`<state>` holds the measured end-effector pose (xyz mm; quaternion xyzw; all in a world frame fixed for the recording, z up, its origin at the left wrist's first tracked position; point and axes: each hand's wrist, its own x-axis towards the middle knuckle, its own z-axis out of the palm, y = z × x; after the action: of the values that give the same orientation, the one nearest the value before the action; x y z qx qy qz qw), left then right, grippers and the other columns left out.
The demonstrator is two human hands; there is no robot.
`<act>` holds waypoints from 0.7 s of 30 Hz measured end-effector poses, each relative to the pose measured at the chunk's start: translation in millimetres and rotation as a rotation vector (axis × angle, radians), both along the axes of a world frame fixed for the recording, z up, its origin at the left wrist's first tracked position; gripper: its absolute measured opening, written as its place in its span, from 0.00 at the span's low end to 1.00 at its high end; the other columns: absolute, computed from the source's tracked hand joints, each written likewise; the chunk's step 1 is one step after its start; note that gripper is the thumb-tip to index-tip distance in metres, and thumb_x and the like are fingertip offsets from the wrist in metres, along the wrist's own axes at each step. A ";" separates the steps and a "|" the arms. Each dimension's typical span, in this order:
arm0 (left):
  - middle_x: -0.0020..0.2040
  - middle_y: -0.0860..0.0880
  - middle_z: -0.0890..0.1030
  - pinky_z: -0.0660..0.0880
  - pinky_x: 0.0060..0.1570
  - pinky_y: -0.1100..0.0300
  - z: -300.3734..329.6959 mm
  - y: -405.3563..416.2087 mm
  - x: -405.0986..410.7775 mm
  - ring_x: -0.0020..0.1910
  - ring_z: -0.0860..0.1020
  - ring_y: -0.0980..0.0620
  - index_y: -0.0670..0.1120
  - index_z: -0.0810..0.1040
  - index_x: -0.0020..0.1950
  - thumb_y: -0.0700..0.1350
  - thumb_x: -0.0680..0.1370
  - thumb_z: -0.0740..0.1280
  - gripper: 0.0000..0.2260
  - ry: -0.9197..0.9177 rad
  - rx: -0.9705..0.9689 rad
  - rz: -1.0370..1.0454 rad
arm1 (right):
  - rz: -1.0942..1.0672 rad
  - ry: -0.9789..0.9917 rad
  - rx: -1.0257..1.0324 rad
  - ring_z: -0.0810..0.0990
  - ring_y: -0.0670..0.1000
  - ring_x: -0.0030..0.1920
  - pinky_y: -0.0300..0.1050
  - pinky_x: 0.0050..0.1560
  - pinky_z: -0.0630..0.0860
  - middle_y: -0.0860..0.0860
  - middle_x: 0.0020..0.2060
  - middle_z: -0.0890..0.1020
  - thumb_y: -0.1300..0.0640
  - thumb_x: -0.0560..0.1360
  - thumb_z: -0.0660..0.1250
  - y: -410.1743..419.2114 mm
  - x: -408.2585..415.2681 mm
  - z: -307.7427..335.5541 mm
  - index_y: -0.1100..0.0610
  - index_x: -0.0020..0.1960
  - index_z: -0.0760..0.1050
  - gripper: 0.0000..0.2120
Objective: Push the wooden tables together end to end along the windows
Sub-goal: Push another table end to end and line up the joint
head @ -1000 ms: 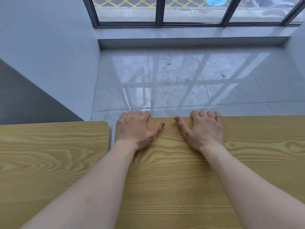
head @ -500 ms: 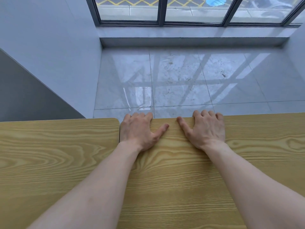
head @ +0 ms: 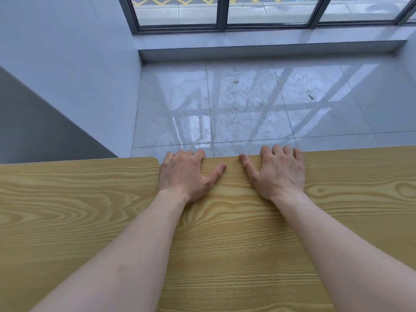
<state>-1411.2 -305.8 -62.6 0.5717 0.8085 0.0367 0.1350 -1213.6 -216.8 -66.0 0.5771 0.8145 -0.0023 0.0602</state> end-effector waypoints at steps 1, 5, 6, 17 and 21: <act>0.54 0.51 0.81 0.66 0.64 0.49 -0.8 -0.5 0.0 0.59 0.76 0.47 0.53 0.77 0.56 0.76 0.75 0.51 0.31 -0.019 0.017 0.007 | 0.000 0.006 0.002 0.76 0.63 0.60 0.62 0.73 0.62 0.59 0.55 0.82 0.25 0.77 0.41 -0.3 0.9 -0.3 0.57 0.60 0.79 0.43; 0.64 0.52 0.78 0.60 0.74 0.50 2.1 -12.6 1.7 0.68 0.71 0.47 0.55 0.75 0.69 0.74 0.76 0.52 0.33 -0.051 0.172 0.009 | -0.028 0.083 0.004 0.68 0.62 0.73 0.64 0.80 0.49 0.59 0.68 0.77 0.26 0.78 0.38 -7.3 4.9 1.8 0.54 0.73 0.72 0.44; 0.67 0.51 0.76 0.56 0.77 0.49 4.6 -19.0 4.3 0.71 0.69 0.47 0.54 0.73 0.72 0.73 0.76 0.52 0.33 -0.039 0.212 0.013 | -0.026 0.110 0.003 0.64 0.62 0.77 0.64 0.81 0.46 0.59 0.72 0.74 0.27 0.79 0.38 -12.7 6.1 3.4 0.54 0.76 0.69 0.43; 0.78 0.48 0.69 0.50 0.81 0.43 44.0 -165.1 41.9 0.80 0.61 0.45 0.55 0.67 0.78 0.72 0.78 0.52 0.34 0.030 0.280 0.071 | 0.076 0.245 -0.016 0.54 0.60 0.83 0.61 0.82 0.44 0.58 0.82 0.63 0.29 0.79 0.40 -164.4 45.7 34.7 0.51 0.83 0.58 0.40; 0.79 0.48 0.68 0.50 0.81 0.42 47.2 -247.3 75.4 0.80 0.61 0.44 0.55 0.65 0.79 0.72 0.78 0.52 0.34 0.041 0.310 0.087 | 0.072 0.272 -0.008 0.55 0.60 0.83 0.62 0.82 0.46 0.58 0.81 0.63 0.28 0.79 0.40 -248.1 79.2 39.9 0.50 0.83 0.59 0.41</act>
<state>-1335.8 -553.2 -15.5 0.5508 0.8197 0.1550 0.0268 -1134.4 -464.9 -26.1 0.5416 0.8353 -0.0818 -0.0483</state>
